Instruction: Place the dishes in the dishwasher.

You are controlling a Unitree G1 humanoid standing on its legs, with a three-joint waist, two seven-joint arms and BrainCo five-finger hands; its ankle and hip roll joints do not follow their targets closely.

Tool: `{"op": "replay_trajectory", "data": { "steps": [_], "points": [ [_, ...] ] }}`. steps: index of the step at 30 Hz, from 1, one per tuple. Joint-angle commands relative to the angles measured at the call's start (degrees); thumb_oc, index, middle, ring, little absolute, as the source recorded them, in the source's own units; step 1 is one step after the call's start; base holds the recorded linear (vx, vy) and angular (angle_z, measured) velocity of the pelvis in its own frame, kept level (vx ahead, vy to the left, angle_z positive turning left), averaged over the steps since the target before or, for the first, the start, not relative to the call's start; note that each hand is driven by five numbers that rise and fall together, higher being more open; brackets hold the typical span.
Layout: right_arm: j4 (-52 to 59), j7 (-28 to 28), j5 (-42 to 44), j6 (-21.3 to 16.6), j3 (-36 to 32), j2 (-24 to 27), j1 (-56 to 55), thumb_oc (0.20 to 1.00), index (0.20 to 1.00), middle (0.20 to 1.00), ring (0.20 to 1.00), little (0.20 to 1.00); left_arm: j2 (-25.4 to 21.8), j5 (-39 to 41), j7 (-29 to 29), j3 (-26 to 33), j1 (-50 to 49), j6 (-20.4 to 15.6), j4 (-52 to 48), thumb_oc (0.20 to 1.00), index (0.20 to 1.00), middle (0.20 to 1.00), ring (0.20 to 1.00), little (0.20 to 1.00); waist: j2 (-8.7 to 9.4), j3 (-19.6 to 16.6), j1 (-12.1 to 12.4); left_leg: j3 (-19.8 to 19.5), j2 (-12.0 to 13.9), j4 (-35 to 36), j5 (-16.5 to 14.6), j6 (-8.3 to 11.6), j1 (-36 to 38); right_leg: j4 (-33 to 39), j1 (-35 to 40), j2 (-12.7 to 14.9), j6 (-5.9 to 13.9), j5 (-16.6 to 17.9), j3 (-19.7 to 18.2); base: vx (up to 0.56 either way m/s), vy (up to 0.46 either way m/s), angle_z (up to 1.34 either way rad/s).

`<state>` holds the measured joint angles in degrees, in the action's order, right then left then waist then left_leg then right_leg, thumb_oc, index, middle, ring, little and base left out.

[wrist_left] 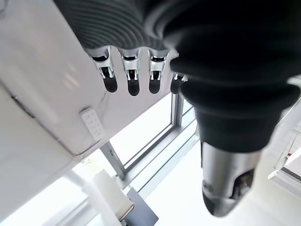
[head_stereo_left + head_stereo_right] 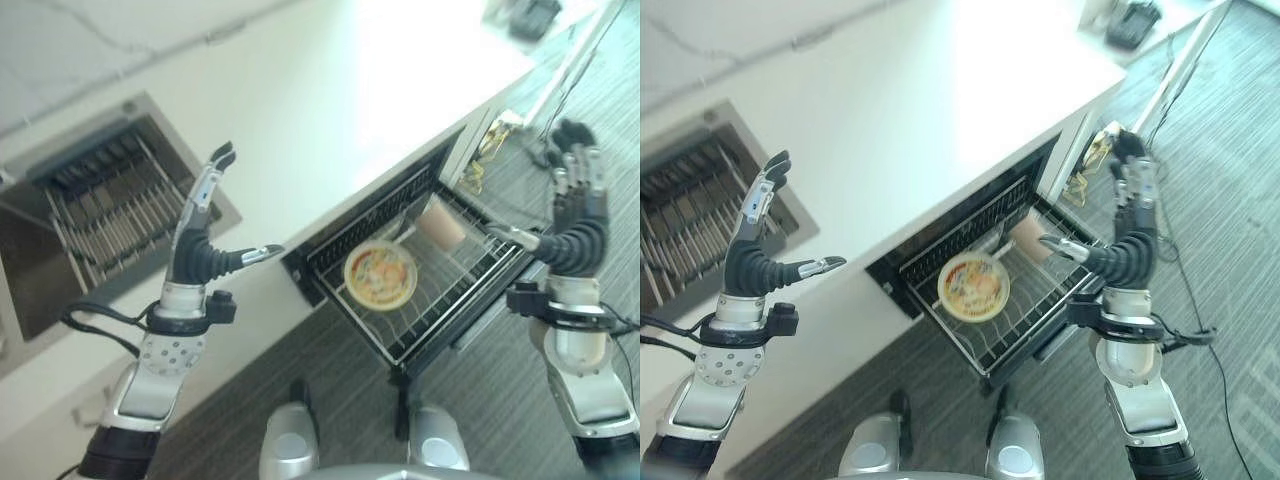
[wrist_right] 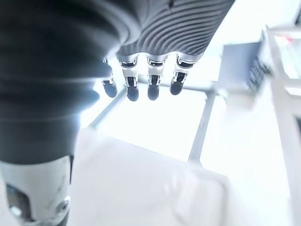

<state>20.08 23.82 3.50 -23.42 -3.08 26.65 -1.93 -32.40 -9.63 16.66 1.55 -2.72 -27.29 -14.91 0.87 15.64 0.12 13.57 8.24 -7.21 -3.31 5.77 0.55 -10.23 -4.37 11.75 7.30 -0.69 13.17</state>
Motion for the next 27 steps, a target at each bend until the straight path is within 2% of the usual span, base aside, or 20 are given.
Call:
{"op": "replay_trajectory", "data": {
  "steps": [1, 2, 6, 8, 9, 11, 15, 16, 17, 18, 20, 26, 27],
  "points": [
    [0.8, 6.2, -0.5, -6.3, -3.9, 0.0, 0.0, 1.000, 1.000, 1.000, 1.000, 1.000, -1.1, 3.7, -0.2, 2.6, -0.8, -2.7, -0.7, 1.000, 1.000, 1.000, 1.000, 1.000, 0.16, -1.5, -1.8, 2.5, -1.4, -1.4, -2.2, -2.46, -1.1, -0.3, 2.6, 0.3, 2.09, -3.3, 2.5, 0.10, 0.003, -0.15],
    [-2.7, 9.6, 0.8, -8.0, -7.0, -1.4, -2.4, 1.000, 1.000, 1.000, 1.000, 1.000, -0.8, 4.2, -0.6, 3.8, -2.5, -3.7, 0.4, 1.000, 1.000, 1.000, 1.000, 1.000, 0.06, -3.0, -2.6, 3.3, -1.3, 0.3, -2.2, -2.44, 1.0, 0.7, 4.0, 0.0, 2.31, -3.0, 2.4, 0.13, 0.001, -0.14],
    [-12.9, 15.1, 6.6, -10.9, -10.0, -6.2, -4.5, 1.000, 1.000, 1.000, 1.000, 1.000, -0.3, 3.9, -0.6, 4.2, -4.1, -6.2, 3.3, 1.000, 1.000, 1.000, 1.000, 1.000, -0.47, -4.8, -3.6, 4.3, -1.6, 2.9, -1.9, -2.66, 3.8, 2.5, 5.9, -0.6, 2.37, -2.6, 2.5, 0.03, -0.007, -0.09],
    [-21.9, 17.9, 10.8, -14.4, -11.4, -11.1, -5.0, 1.000, 1.000, 1.000, 1.000, 1.000, -0.2, 3.8, 0.3, 3.6, -4.4, -8.1, 5.7, 1.000, 1.000, 1.000, 1.000, 1.000, -1.22, -5.6, -4.0, 4.4, -1.8, 4.5, -1.7, -2.78, 5.4, 3.5, 7.0, -0.8, 2.34, -2.4, 2.7, -0.02, 0.014, -0.11],
    [-25.5, 19.3, 10.2, -13.8, -11.7, -12.0, -4.7, 1.000, 1.000, 1.000, 1.000, 1.000, -0.2, 3.8, 0.6, 3.0, -3.9, -8.5, 6.7, 1.000, 1.000, 1.000, 1.000, 1.000, -1.49, -5.8, -4.1, 4.4, -1.9, 5.1, -1.6, -2.82, 6.0, 3.8, 7.6, -0.8, 2.37, -2.4, 2.6, -0.03, 0.017, -0.09],
    [-35.4, 19.1, 14.6, -12.2, -11.5, -14.0, -4.2, 1.000, 1.000, 1.000, 1.000, 1.000, -0.2, 3.8, 1.2, 0.6, -2.0, -9.0, 9.4, 1.000, 1.000, 1.000, 1.000, 1.000, -2.30, -6.6, -4.1, 4.2, -2.1, 7.3, -0.7, -2.76, 7.3, 4.6, 8.3, -1.0, 2.47, -1.4, 2.6, 0.00, 0.008, -0.03],
    [-44.5, 14.8, 21.2, -10.1, -9.7, -15.7, -3.7, 1.000, 1.000, 1.000, 1.000, 1.000, 0.4, 4.2, 0.2, -1.5, 0.0, -8.8, 11.2, 1.000, 1.000, 1.000, 1.000, 1.000, -2.77, -7.4, -3.6, 4.1, -2.3, 8.6, -0.4, -2.79, 8.5, 5.3, 9.1, -1.0, 2.40, -0.8, 2.9, 0.04, -0.027, 0.04],
    [-48.9, 10.9, 26.1, -8.5, -7.8, -16.9, -2.9, 1.000, 1.000, 1.000, 1.000, 1.000, 1.1, 3.4, 0.0, -2.9, 0.9, -8.5, 11.6, 1.000, 1.000, 1.000, 1.000, 1.000, -3.05, -7.8, -3.2, 3.9, -2.4, 9.1, -0.4, -2.98, 9.0, 5.2, 9.6, -1.2, 2.13, -1.1, 3.3, 0.05, -0.029, 0.08],
    [-49.7, 10.1, 26.7, -8.3, -7.2, -17.2, -2.8, 1.000, 1.000, 1.000, 1.000, 1.000, 1.2, 3.3, -0.1, -3.1, 1.1, -8.4, 11.7, 1.000, 1.000, 1.000, 1.000, 1.000, -3.12, -7.8, -3.1, 3.8, -2.5, 9.0, -0.5, -3.06, 9.1, 5.1, 9.6, -1.3, 2.03, -1.3, 3.3, 0.07, -0.040, 0.03],
    [-51.6, 6.8, 29.7, -6.8, -5.4, -17.8, -2.2, 1.000, 1.000, 1.000, 1.000, 1.000, 1.4, 3.1, -0.4, -3.6, 1.7, -8.0, 11.6, 1.000, 1.000, 1.000, 1.000, 1.000, -3.33, -8.0, -2.7, 3.5, -2.5, 8.7, -0.9, -3.32, 9.3, 4.5, 9.8, -1.4, 1.64, -2.0, 3.6, 0.04, -0.020, 0.02],
    [-53.8, 4.4, 31.7, -6.8, -3.8, -18.3, -1.4, 1.000, 1.000, 1.000, 1.000, 1.000, 1.5, 2.9, -0.3, -4.3, 2.3, -7.8, 11.9, 1.000, 1.000, 1.000, 1.000, 1.000, -3.62, -8.0, -2.4, 3.3, -2.4, 8.0, -1.2, -3.51, 9.2, 3.6, 9.8, -1.5, 1.20, -2.8, 3.9, 0.03, -0.012, 0.04],
    [-61.2, -6.7, 42.2, -4.3, 1.1, -19.0, 2.2, 1.000, 1.000, 1.000, 1.000, 1.000, 1.8, 2.3, -0.6, -7.0, 4.7, -4.9, 11.6, 1.000, 1.000, 1.000, 1.000, 1.000, -4.83, -7.0, -0.8, 1.5, -2.3, 1.7, -3.6, -4.41, 7.3, -3.7, 8.2, -1.1, -1.10, -6.6, 5.4, 0.02, 0.004, 0.13],
    [-62.6, -9.6, 44.0, -3.4, 1.8, -18.7, 2.8, 1.000, 1.000, 1.000, 1.000, 1.000, 1.8, 2.2, -0.2, -7.9, 5.4, -4.4, 11.5, 1.000, 1.000, 1.000, 1.000, 1.000, -5.17, -6.2, -0.6, 0.9, -2.2, -1.2, -4.2, -4.47, 5.9, -6.6, 7.0, -0.8, -1.82, -7.7, 5.6, -0.03, 0.040, 0.13]
  ]
}}
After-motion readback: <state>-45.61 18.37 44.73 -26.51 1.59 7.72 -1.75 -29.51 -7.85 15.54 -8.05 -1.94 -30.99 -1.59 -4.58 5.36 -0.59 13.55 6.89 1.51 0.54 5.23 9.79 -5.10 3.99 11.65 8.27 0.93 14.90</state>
